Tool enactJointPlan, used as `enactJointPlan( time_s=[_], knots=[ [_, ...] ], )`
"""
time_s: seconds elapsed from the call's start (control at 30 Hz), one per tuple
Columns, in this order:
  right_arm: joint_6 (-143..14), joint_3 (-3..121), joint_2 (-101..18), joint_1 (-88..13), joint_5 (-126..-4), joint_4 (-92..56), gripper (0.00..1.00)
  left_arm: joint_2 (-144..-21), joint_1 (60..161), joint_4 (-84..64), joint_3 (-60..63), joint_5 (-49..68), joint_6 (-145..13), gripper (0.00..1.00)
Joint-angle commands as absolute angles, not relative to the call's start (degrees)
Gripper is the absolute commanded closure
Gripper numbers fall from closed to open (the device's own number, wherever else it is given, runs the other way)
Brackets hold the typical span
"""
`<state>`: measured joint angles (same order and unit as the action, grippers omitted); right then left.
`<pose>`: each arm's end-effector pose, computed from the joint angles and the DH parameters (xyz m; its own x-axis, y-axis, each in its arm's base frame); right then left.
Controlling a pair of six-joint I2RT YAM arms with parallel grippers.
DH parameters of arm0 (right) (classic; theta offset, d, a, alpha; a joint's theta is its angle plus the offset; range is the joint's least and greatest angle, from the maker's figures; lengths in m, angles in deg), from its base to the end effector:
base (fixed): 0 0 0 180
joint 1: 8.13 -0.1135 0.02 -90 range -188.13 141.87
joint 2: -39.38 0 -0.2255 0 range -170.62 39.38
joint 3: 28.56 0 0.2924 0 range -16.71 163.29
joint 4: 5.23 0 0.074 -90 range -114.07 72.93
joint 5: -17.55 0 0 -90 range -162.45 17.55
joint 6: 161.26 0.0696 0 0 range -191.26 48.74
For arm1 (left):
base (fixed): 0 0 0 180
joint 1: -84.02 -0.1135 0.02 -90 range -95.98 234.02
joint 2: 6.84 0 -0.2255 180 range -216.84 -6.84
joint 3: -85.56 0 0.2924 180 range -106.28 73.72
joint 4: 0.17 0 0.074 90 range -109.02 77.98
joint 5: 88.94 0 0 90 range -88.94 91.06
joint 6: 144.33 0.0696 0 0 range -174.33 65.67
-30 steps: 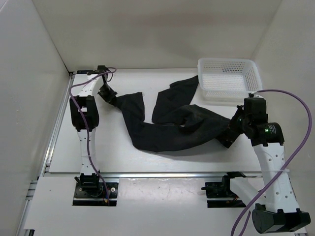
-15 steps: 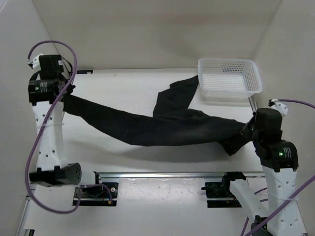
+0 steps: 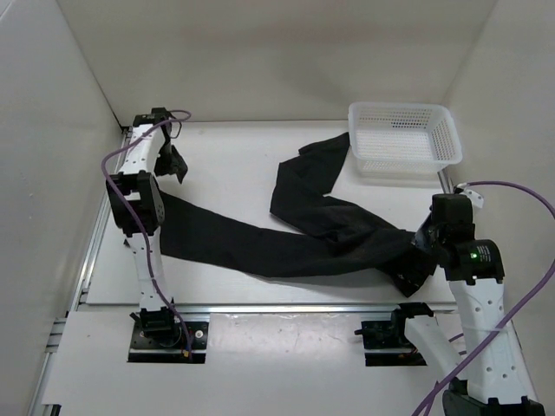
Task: Fold and stack the trousers
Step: Flatten the trousers out
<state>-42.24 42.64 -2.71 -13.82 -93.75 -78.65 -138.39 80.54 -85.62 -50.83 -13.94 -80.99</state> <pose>0.2090 -0.0046 0.3099 -0.5272 0.4017 -0.7488 0.4826 0.8668 0.1252 0.4820 0.0474 0.1676 -0.8349 -0.4850 -0.2604 -0.5319 0.8325 0.1550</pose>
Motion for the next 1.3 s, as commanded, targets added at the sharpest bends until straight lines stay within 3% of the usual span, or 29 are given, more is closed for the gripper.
enactJointPlan(
  time_s=[0.0, 0.1, 0.17, 0.23, 0.27, 0.4, 0.53, 0.57, 0.63, 0.73, 0.8, 0.9, 0.93, 0.97, 1.0, 1.03, 1.13, 1.27],
  knots=[
    [-41.9, 45.2, -2.6, -14.1, -94.7, -75.3, 1.0, -119.6, 80.3, -87.3, -47.2, -11.7, -82.3, 0.18],
    [-41.9, 45.7, -4.3, -14.1, -94.7, -75.3, 1.0, -109.9, 78.4, -83.8, -33.4, -10.8, -82.9, 0.28],
    [-41.9, 45.7, -4.9, -14.1, -94.7, -74.7, 1.0, -104.3, 76.4, -80.8, -19.2, -8.5, -84.0, 0.41],
    [-41.9, 45.7, -5.5, -14.1, -93.4, -73.2, 1.0, -96.7, 74.0, -76.0, -5.3, -3.2, -85.2, 0.45],
    [-41.9, 45.7, -5.5, -14.1, -92.8, -72.4, 1.0, -93.4, 74.0, -74.8, -1.3, -1.8, -85.8, 0.45],
    [-41.9, 45.2, -6.6, -14.1, -88.8, -71.9, 1.0, -92.4, 72.9, -69.7, 11.7, 2.8, -87.8, 0.27],
    [-39.8, 43.6, -6.6, -14.1, -84.2, -71.9, 0.97, -96.0, 73.6, -66.1, 15.7, 6.4, -88.3, 0.25],
    [-39.2, 42.9, -6.1, -14.1, -83.1, -71.9, 0.93, -96.6, 73.6, -65.5, 15.7, 6.4, -88.3, 0.23],
    [-36.7, 42.3, -4.7, -14.1, -81.8, -73.6, 0.75, -98.8, 73.6, -64.4, 15.7, 7.9, -88.3, 0.22],
    [-33.0, 42.3, -3.5, -14.1, -83.8, -77.2, 0.29, -103.3, 73.6, -64.4, 13.0, 6.8, -89.0, 0.23],
    [-31.2, 43.5, -2.7, -14.1, -88.8, -79.5, 0.26, -105.0, 73.6, -63.9, 11.6, 5.9, -89.0, 0.31],
    [-29.9, 47.1, 0.0, -14.1, -93.5, -82.6, 0.33, -106.9, 73.6, -63.9, 10.4, 4.7, -89.0, 0.51],
    [-29.3, 48.1, 1.3, -14.1, -94.9, -83.2, 0.42, -106.9, 73.6, -63.9, 10.4, 4.1, -88.4, 0.77],
    [-29.3, 50.1, 1.3, -14.1, -97.0, -83.2, 0.47, -106.9, 73.6, -63.9, 10.4, 4.1, -88.4, 0.88],
    [-29.3, 51.0, 2.1, -14.1, -97.8, -83.2, 0.53, -106.9, 73.6, -63.9, 9.9, 4.1, -88.4, 0.9],
    [-29.3, 51.9, 2.1, -14.1, -98.6, -83.2, 0.7, -106.9, 73.6, -63.9, 9.9, 4.1, -88.4, 0.9],
    [-30.6, 55.2, 1.4, -14.1, -100.4, -83.2, 0.95, -104.4, 73.6, -65.0, 8.6, 2.7, -88.4, 0.9],
    [-33.4, 57.8, -0.3, -14.1, -100.4, -81.9, 1.0, -101.4, 72.9, -66.9, 5.8, 0.9, -89.1, 0.9]
  ],
)
